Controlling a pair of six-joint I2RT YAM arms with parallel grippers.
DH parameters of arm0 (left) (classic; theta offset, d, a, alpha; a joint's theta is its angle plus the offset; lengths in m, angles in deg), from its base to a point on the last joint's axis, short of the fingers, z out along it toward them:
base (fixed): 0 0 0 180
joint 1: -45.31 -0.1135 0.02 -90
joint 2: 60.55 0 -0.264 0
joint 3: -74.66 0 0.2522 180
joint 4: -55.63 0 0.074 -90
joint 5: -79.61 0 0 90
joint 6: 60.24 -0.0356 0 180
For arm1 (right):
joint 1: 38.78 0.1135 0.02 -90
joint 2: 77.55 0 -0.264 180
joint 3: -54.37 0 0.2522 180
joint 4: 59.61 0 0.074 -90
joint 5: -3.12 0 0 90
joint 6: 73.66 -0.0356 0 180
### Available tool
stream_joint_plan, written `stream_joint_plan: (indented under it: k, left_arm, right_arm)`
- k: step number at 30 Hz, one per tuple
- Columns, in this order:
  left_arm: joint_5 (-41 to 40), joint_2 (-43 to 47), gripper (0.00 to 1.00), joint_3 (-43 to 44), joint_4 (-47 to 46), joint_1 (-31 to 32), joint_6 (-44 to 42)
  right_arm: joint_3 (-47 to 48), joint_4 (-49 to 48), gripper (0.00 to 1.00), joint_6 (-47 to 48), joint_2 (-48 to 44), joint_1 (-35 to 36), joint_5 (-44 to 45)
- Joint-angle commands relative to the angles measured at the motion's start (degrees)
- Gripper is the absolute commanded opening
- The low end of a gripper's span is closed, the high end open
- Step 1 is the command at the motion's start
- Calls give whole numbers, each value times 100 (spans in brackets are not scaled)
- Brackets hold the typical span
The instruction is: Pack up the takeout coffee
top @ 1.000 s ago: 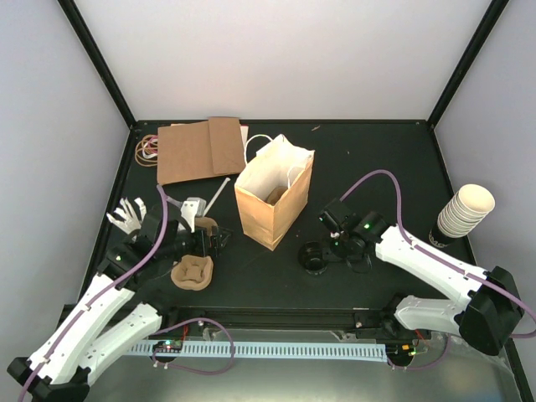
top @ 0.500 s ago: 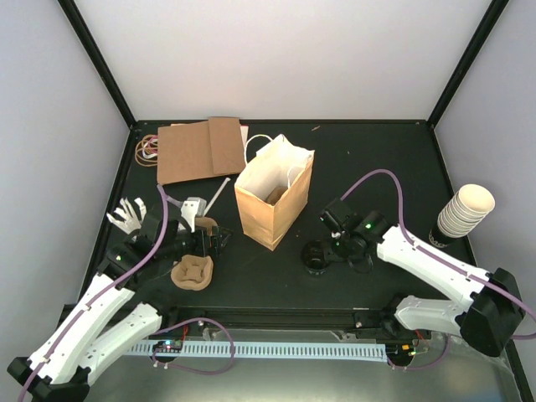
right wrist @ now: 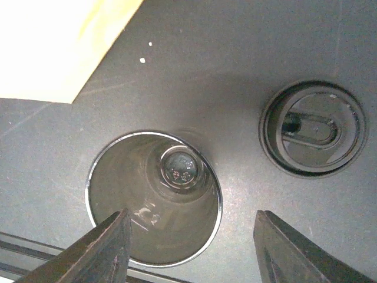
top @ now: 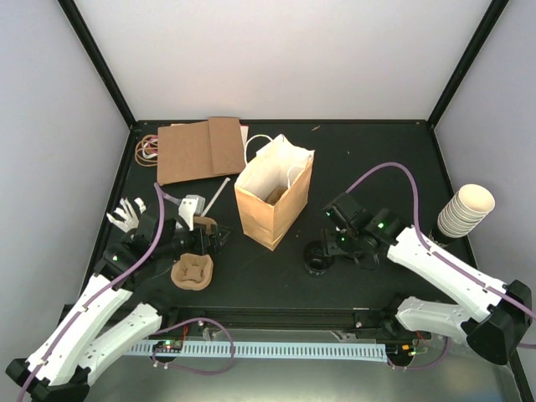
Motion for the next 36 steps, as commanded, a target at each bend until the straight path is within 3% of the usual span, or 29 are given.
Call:
stream_joint_plan:
  k: [1, 7, 15, 21, 36]
  left_arm:
    - [56, 13, 99, 258, 82, -31, -108]
    - [-124, -35, 99, 269, 168, -32, -265]
    - [-506, -140, 99, 363, 336, -32, -857]
    - [-480, -131, 99, 192, 197, -31, -1040]
    - [-160, -155, 99, -71, -298, -35, -1247]
  right_arm:
    - [355, 249, 60, 116, -159, 5, 462]
    - [522, 405, 68, 237, -189, -252, 792]
    - [61, 82, 100, 380, -419, -1068, 592]
    - [-474, -302, 100, 250, -403, -1619, 449]
    - [-1071, -1061, 98, -90, 144, -2103, 278]
